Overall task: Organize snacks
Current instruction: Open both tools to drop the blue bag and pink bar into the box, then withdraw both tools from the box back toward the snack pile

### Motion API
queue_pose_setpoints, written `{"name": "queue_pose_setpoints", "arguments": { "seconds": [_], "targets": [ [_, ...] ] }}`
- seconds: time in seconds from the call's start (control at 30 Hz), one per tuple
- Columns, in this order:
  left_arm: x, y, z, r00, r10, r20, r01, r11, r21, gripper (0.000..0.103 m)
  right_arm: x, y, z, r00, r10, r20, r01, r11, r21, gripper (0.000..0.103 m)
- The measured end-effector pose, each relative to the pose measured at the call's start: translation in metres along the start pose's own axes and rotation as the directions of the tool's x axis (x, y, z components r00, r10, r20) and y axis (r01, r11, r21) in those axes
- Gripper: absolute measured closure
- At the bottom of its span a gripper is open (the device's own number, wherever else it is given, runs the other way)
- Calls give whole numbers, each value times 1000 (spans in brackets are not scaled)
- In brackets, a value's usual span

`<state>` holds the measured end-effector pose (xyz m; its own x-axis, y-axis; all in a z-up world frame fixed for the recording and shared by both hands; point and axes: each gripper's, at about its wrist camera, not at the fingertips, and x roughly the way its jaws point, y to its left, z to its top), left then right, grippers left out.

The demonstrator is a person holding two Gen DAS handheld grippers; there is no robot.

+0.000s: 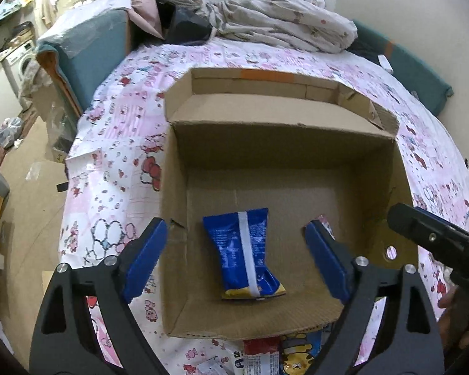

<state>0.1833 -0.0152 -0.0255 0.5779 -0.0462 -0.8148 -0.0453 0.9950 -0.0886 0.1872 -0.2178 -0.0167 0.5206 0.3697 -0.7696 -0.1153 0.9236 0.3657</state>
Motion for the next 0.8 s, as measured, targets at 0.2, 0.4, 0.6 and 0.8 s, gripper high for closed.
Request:
{"name": "queue_pose_setpoints", "arguments": {
  "seconds": [0.2, 0.4, 0.6, 0.8],
  "targets": [
    [-13, 3, 0, 998, 18, 68, -18, 1000, -12, 15, -3, -4, 0, 999, -49, 3, 49, 998, 28, 11],
    [-20, 10, -2, 996, 17, 84, -14, 999, -33, 15, -18, -1, -5, 997, -66, 32, 66, 998, 12, 11],
    [-27, 12, -6, 999, -14, 52, 16, 999, -33, 15, -36, -4, -10, 998, -47, 45, 46, 999, 25, 11],
    [-50, 13, -16, 996, -35, 81, 37, 999, -31, 15, -51, -5, -21, 997, -56, 47, 56, 998, 10, 11]
  ]
}}
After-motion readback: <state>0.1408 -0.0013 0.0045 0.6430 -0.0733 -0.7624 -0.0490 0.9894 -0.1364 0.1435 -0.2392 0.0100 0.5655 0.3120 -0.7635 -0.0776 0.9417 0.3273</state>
